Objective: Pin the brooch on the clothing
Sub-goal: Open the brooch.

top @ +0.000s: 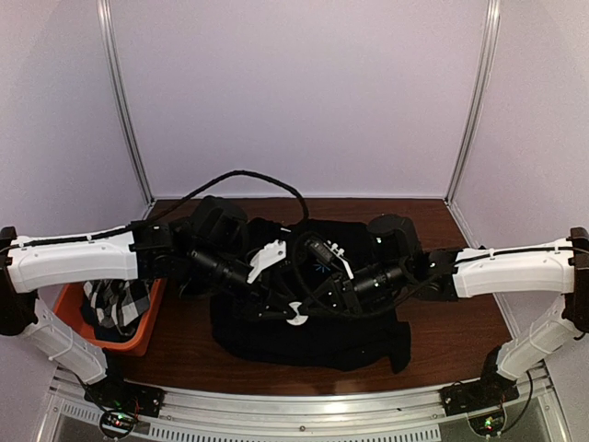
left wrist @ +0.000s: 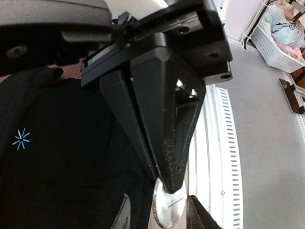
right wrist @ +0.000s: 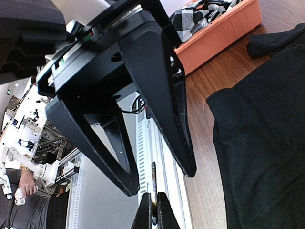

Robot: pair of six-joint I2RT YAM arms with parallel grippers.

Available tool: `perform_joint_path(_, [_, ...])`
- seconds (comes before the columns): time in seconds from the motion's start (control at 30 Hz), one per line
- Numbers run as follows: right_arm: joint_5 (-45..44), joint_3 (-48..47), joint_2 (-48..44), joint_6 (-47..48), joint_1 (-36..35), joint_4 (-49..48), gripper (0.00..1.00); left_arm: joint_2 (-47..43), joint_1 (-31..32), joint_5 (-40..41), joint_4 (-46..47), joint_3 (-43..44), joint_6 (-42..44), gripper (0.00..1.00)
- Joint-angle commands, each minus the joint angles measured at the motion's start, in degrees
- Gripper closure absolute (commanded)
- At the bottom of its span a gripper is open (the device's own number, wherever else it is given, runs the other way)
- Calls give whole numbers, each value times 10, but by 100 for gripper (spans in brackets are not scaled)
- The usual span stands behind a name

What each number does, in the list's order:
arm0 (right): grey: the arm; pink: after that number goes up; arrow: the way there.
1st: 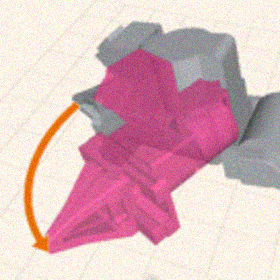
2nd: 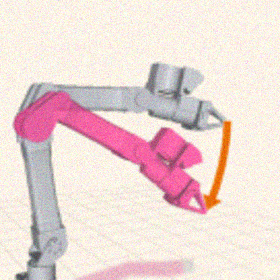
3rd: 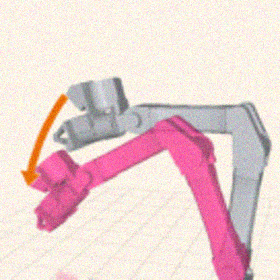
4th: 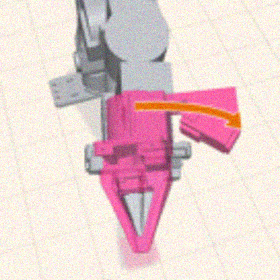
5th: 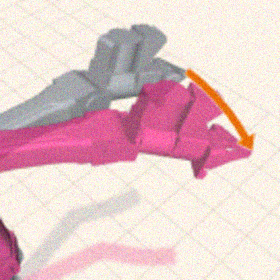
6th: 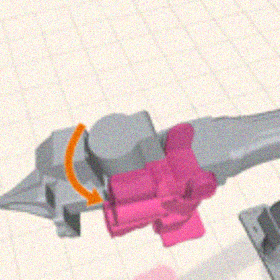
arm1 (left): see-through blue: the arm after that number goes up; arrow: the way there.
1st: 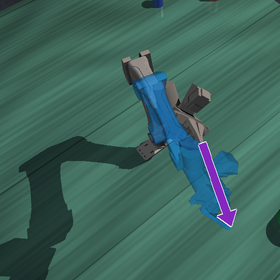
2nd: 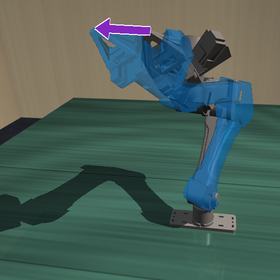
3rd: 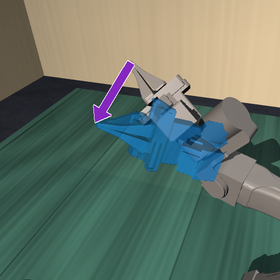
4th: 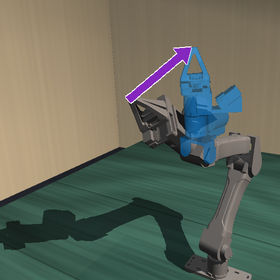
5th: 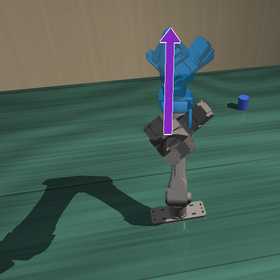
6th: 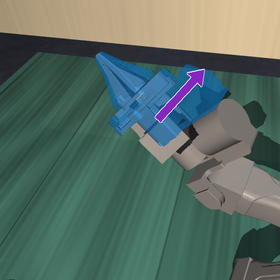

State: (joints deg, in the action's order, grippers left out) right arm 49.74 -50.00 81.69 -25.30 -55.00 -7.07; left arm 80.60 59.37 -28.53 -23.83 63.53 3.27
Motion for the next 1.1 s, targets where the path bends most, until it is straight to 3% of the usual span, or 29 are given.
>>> perform_joint_path(0.0, [7, -9, 1, 3, -2, -1, 100, 5, 4, -5, -9, 19, 12, 60])
perform_joint_path(0.3, [11, -2, 2, -7, -2, -14, 100, 22, 7, -8, -1, 20, 9, 75])
perform_joint_path(0.6, [12, 5, 6, -17, -2, -30, 100, 21, 11, 1, 22, 11, -3, 100])
perform_joint_path(0.83, [13, 11, 6, -23, -2, -43, 100, 7, 11, 0, 66, -7, -25, 99])
perform_joint_path(0.9, [12, 13, 7, -24, -1, -44, 100, 3, 11, -10, 87, -15, -31, 84])
perform_joint_path(1.07, [5, 17, 11, -20, -2, -42, 100, -29, 11, -44, 171, -57, -82, 61])
